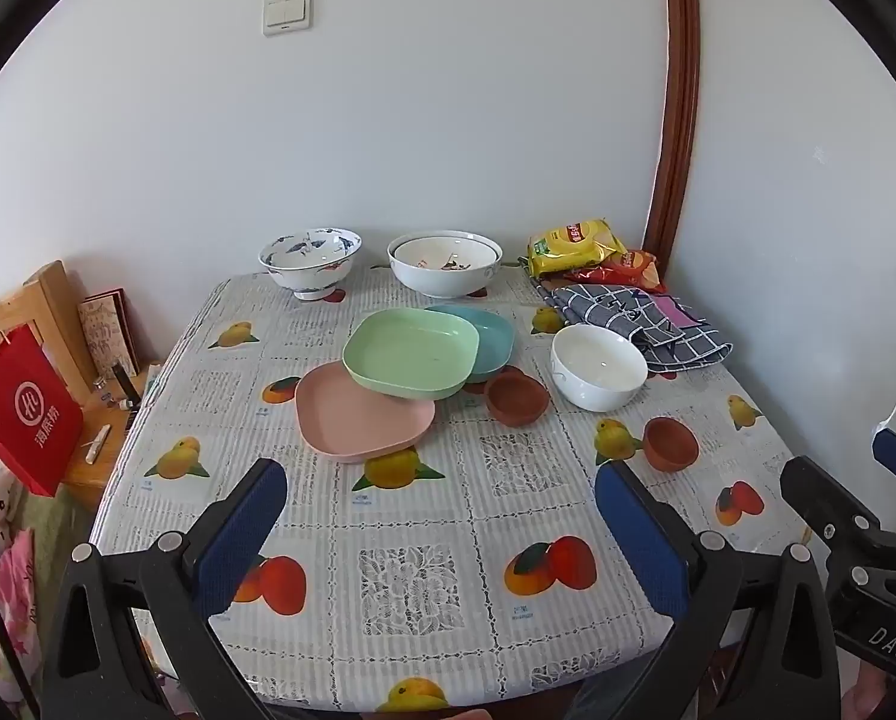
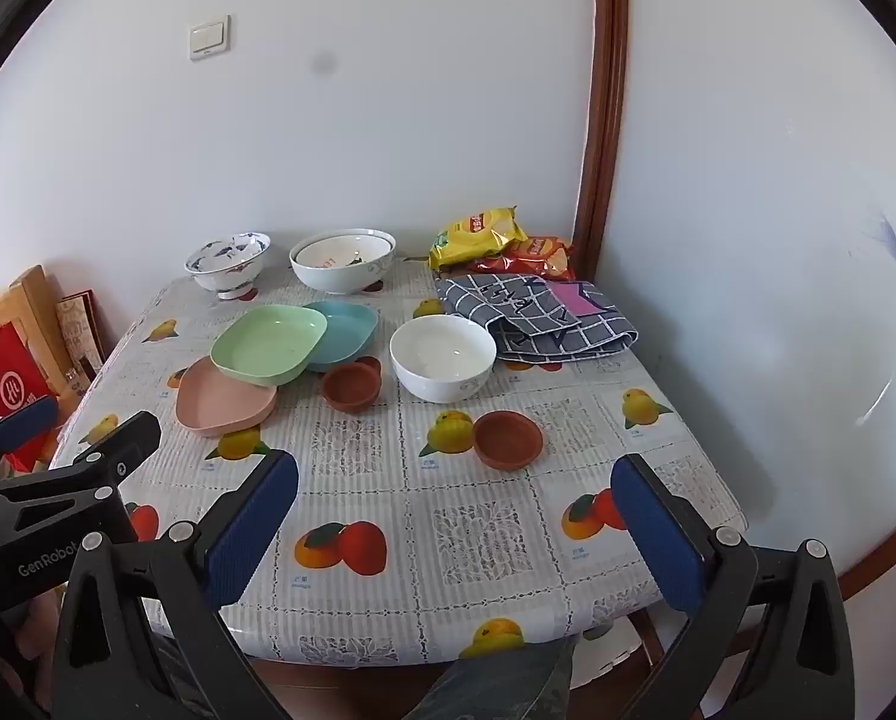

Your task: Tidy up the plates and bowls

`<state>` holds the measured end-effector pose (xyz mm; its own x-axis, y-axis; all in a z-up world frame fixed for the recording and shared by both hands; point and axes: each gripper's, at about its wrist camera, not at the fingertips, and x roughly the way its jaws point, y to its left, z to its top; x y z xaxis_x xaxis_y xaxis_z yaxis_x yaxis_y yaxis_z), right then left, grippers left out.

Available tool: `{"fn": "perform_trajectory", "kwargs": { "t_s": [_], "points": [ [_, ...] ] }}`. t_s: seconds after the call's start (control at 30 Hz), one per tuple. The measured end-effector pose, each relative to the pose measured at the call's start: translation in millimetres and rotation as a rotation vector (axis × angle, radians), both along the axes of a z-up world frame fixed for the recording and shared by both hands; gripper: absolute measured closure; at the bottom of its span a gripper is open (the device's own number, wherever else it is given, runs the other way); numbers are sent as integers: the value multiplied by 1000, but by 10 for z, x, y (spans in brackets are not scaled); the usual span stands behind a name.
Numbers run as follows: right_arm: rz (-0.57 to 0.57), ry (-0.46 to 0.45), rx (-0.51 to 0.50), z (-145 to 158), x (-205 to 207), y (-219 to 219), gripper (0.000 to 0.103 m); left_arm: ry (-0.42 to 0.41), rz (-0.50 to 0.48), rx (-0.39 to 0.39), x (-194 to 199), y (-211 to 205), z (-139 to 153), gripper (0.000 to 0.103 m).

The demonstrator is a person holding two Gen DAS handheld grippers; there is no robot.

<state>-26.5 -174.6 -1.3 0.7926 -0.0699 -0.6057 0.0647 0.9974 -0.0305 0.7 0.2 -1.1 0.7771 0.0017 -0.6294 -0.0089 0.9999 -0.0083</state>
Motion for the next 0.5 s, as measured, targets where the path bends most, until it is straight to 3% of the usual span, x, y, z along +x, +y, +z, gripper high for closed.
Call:
{"fn": "perform_trajectory", "kwargs": {
  "t_s": [0.5],
  "points": [
    [10,3,8,-10,-66,42,0,-14,-4,-34,-75,79,40,0]
  ]
}}
